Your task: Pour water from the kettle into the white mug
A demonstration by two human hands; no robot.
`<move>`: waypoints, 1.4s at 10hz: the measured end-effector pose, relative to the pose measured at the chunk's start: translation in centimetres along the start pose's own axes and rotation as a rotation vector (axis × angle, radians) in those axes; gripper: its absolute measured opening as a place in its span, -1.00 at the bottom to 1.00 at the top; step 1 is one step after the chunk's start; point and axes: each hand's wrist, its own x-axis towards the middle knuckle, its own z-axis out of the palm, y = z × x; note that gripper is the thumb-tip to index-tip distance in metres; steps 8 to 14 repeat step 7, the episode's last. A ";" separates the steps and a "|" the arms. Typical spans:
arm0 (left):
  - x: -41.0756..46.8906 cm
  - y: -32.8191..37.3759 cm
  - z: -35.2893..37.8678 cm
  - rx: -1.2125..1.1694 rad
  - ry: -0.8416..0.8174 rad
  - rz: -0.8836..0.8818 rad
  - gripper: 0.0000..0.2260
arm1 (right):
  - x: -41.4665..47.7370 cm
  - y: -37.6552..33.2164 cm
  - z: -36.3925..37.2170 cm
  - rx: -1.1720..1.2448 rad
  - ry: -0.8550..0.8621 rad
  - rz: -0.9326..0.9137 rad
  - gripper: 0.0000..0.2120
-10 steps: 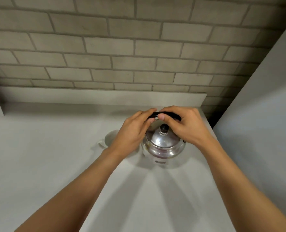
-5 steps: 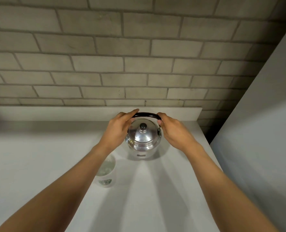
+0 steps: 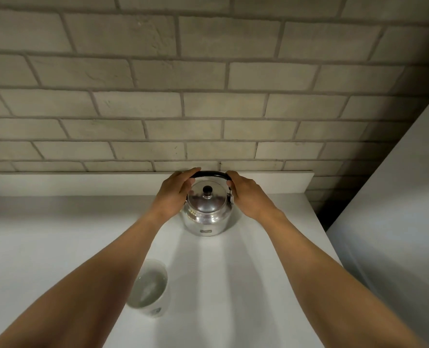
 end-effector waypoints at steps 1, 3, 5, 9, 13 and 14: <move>0.7 -0.4 0.1 0.002 0.007 0.006 -0.68 | 0.6 0.3 0.5 0.016 -0.017 0.015 -0.52; 0.6 -0.8 0.4 0.060 0.028 0.017 -0.69 | 0.9 0.4 1.0 0.047 -0.032 0.000 -0.50; 0.2 -1.8 0.7 0.043 0.063 -0.007 -0.69 | 1.2 0.7 2.0 0.103 -0.026 -0.008 -0.51; 0.1 -0.6 0.2 0.108 0.056 -0.081 -0.53 | 0.6 0.3 1.6 0.114 0.031 0.060 -0.51; 0.1 -0.6 0.2 0.108 0.056 -0.081 -0.53 | 0.6 0.3 1.6 0.114 0.031 0.060 -0.51; 0.1 -0.6 0.2 0.108 0.056 -0.081 -0.53 | 0.6 0.3 1.6 0.114 0.031 0.060 -0.51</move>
